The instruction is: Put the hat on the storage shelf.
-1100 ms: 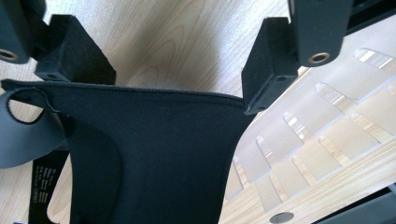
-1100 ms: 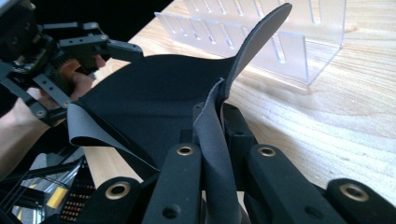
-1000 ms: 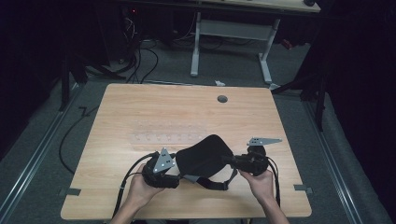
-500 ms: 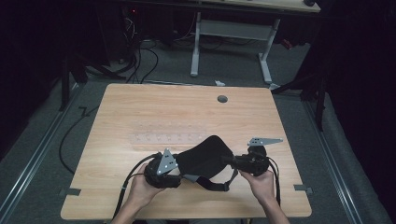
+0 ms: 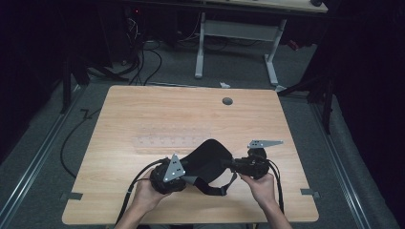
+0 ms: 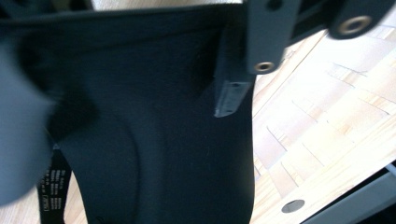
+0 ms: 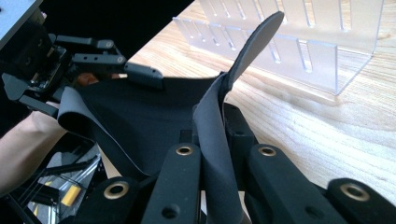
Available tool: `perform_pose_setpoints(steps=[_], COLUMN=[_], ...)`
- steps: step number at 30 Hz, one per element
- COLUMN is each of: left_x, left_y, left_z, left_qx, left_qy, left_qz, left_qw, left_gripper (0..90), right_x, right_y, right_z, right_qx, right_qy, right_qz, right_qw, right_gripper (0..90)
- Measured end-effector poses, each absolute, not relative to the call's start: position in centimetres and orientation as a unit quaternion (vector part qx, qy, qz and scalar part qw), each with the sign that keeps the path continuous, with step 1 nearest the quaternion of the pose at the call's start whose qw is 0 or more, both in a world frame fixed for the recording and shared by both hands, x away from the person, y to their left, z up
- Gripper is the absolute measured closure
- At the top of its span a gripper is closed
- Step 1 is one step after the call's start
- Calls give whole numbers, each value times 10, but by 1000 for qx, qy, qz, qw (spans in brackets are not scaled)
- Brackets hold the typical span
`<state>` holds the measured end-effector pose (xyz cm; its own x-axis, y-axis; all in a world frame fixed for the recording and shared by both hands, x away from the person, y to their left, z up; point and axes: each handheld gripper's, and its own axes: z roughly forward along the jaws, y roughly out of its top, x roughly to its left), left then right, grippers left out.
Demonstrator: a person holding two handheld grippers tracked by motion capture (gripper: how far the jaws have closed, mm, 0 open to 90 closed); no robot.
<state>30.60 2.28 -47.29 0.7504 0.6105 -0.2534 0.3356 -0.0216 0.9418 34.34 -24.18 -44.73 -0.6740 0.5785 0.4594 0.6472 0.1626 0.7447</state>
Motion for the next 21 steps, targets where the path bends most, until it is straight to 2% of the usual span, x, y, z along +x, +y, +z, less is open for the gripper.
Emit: perform_pose_setpoints(steps=[1, 9, 11, 15, 21], left_x=[306, 300, 299, 300, 304], left_y=[24, 33, 34, 34, 41], left_z=[-472, -466, -464, -464, -462], left_qx=[709, 728, 729, 733, 715], left_qy=[331, 289, 286, 296, 323], left_qz=[108, 51, 37, 31, 25], left_qw=[614, 620, 621, 612, 620], left_gripper=[651, 843, 851, 863, 864], right_x=[344, 346, 346, 346, 345], right_y=[-242, -243, -244, -246, -257], right_z=[-448, -451, -451, -450, -456], right_qx=[-404, -409, -411, -415, -426], right_qy=[-757, -749, -746, -736, -731], right_qz=[-513, -520, -522, -534, -533], right_qw=[35, 38, 39, 33, 0], right_gripper=[843, 781, 772, 685, 627])
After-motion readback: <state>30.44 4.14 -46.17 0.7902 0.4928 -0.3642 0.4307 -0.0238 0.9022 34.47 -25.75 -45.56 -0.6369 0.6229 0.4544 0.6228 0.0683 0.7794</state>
